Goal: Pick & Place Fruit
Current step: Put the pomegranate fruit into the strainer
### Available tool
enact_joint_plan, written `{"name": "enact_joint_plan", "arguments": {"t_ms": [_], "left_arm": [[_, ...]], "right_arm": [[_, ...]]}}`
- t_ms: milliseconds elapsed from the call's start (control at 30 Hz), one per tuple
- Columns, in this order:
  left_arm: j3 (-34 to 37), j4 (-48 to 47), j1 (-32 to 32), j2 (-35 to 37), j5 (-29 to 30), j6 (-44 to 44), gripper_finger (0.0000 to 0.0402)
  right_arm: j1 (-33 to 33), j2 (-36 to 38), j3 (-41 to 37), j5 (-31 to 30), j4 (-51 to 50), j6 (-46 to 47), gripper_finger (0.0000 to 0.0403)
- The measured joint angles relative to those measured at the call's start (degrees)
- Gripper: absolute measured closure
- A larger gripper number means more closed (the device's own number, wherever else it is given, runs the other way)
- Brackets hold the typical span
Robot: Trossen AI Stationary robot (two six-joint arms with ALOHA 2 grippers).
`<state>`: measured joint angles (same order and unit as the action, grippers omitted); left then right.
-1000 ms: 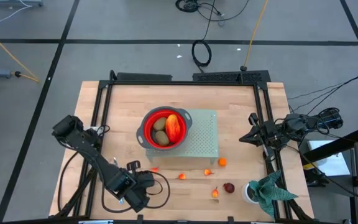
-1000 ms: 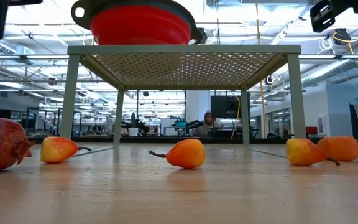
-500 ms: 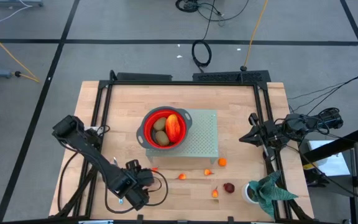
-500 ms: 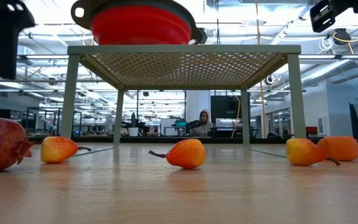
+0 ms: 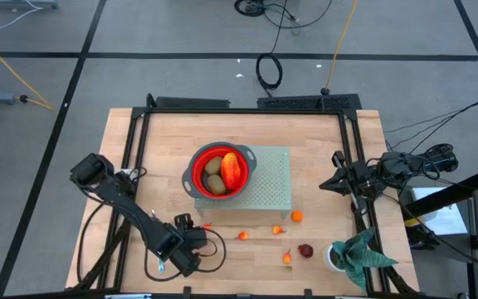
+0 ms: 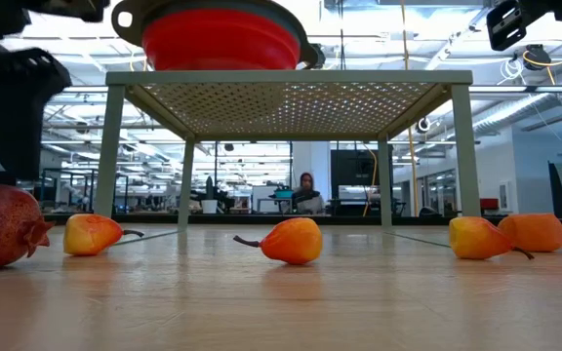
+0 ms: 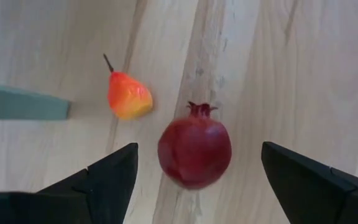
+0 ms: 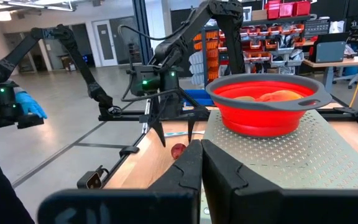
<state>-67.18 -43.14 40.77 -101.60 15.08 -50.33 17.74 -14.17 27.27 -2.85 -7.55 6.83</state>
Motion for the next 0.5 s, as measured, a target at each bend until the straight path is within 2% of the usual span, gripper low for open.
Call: {"name": "enact_joint_plan", "arguments": {"t_ms": [233, 500], "left_arm": [[4.13, 6.63, -0.98, 0.0, -1.9, 2.66, 0.0062], [6.65, 7.88, -2.04, 0.0, -4.57, 2.53, 0.0062]], "right_arm": [[0.0, 0.0, 0.0, -0.01, 0.01, 0.0, 0.0403], [0.0, 0.0, 0.02, -0.02, 0.02, 0.0, 0.0403]]}}
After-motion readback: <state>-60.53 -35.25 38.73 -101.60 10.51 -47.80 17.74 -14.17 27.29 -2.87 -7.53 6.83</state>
